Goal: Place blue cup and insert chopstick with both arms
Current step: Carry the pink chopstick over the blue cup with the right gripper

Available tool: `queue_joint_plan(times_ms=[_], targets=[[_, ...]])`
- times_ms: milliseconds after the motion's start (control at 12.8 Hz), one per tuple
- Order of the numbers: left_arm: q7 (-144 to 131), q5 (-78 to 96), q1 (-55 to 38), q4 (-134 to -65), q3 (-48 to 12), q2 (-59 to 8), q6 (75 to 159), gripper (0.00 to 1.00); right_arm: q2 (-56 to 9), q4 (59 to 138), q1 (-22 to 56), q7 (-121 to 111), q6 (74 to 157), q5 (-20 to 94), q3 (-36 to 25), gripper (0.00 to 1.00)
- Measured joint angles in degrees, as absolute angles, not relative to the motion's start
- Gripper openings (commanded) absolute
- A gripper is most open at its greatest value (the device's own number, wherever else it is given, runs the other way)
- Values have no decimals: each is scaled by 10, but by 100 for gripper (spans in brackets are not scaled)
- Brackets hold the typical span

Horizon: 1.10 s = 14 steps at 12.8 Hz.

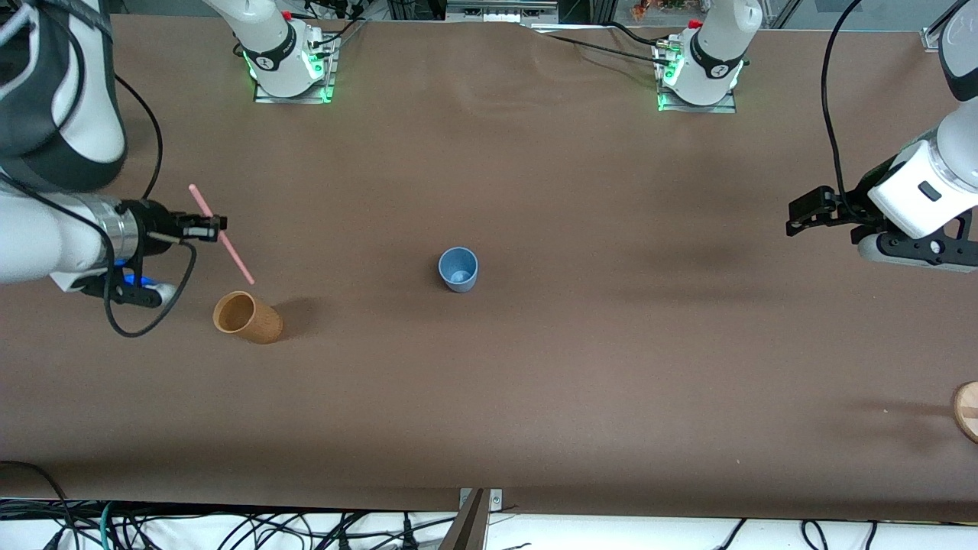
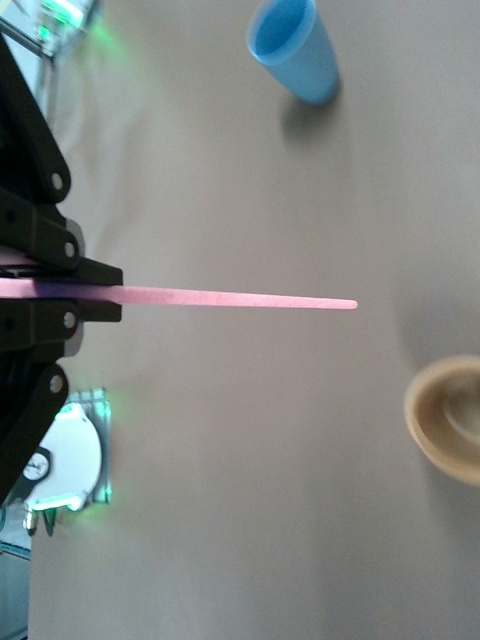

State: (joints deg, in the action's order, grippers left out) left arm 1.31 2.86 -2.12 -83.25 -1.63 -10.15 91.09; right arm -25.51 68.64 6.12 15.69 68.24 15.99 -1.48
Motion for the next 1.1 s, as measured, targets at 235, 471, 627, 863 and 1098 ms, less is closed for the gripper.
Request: queue_joint_plan(times_ms=[235,471,627,863,1098], targets=[[13,29,-21,-828,-16,-106,911,100,-230,682,63,172,671,211,16,0],[13,29,-21,-828,-16,-113,911,100,-230,682,64,212,674,275,42,0],[13,29,-21,-827,-16,-120,911,100,-234,683,66,238,705,315,62,0],[13,29,-21,-826,-16,-128,911,100,-254,683,78,244,747,339,70,0],[13,29,-21,-823,-16,-133,911,100,-269,683,81,247,780,385,70,0]])
